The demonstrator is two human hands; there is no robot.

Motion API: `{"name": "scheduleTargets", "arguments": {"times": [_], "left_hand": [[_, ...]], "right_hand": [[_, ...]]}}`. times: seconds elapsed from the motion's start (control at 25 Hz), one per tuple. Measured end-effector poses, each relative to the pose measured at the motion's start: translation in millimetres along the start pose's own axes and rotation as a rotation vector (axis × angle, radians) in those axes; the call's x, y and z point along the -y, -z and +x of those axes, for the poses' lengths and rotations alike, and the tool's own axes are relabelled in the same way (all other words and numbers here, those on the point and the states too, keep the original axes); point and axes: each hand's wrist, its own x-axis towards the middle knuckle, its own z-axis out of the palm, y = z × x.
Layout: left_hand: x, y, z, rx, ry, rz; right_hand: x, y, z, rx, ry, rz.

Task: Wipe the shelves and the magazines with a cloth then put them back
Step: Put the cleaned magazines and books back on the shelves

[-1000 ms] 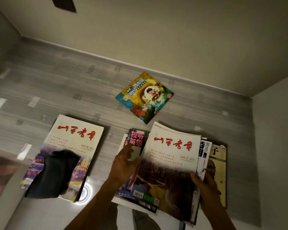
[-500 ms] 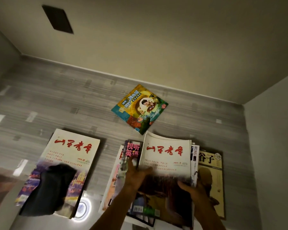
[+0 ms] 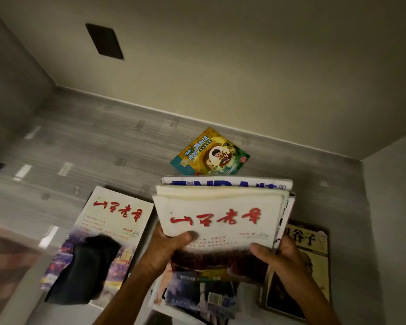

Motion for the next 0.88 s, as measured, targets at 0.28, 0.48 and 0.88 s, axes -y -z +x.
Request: {"name": "scheduleTargets", "arguments": {"times": [0.28,0.48,0.88], "left_hand": [[-2,16,-4,0.097,-0.020,0.265],[2,6,-12,-0.035,-0.076,0.215],[-16,8,-13,-0.038,-0.027,0.236]], "right_hand": [[-25,-20,16,-0.019,0.001,-0.088],[-39,-28,11,-0.170,0.008,-0.109],[-50,-39,11,-0.232,0.032,-0.254]]}}
